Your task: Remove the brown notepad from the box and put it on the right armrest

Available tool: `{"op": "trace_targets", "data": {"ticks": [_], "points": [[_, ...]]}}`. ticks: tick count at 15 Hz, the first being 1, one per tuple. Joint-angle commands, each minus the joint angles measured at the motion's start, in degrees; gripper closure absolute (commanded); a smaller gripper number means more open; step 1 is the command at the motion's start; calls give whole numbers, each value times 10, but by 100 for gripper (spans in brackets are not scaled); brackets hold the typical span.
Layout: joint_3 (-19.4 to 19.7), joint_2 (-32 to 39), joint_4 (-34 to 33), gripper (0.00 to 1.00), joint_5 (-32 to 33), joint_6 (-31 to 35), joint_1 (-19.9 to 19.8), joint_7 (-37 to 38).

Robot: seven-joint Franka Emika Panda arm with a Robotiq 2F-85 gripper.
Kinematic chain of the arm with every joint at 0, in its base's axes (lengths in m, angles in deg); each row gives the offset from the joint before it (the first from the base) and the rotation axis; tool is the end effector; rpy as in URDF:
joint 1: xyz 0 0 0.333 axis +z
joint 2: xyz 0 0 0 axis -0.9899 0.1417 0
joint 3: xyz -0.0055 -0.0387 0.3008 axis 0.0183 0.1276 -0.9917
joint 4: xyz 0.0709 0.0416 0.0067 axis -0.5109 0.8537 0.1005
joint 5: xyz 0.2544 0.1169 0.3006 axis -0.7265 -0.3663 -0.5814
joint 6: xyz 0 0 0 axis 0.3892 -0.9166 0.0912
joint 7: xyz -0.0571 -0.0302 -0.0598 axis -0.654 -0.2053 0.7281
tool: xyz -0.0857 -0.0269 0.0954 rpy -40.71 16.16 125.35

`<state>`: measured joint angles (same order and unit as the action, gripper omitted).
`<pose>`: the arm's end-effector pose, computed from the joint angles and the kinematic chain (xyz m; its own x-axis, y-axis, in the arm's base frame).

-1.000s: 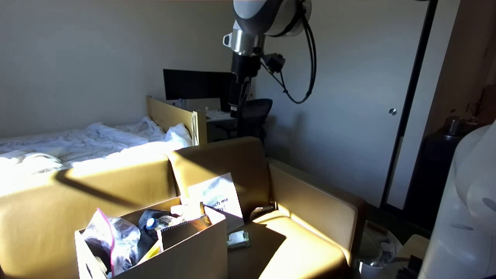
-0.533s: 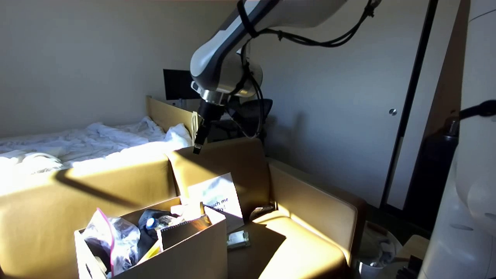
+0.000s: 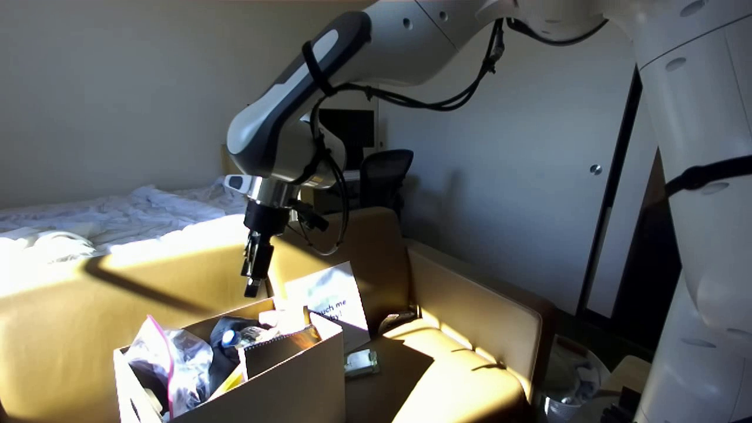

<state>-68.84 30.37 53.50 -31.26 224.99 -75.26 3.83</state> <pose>0.5850 0.2623 0.2446 0.1874 0.9228 0.3367 0.9819 -0.1859 -0.0369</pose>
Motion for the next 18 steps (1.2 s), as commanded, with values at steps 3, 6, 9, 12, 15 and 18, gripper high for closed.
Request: {"op": "trace_targets", "data": {"ticks": [3,6,9,12,15,18], "points": [[-12,44,-7,0,19,-46,-12,-36],[-12,56,-15,0,23,-54,-16,-44],[-2,116,-79,0,41,-84,-6,-36],[6,206,-171,0,88,-158,4,-56],[25,276,-248,0,149,-181,26,-38],[42,291,-269,0,189,-109,40,-14]]}}
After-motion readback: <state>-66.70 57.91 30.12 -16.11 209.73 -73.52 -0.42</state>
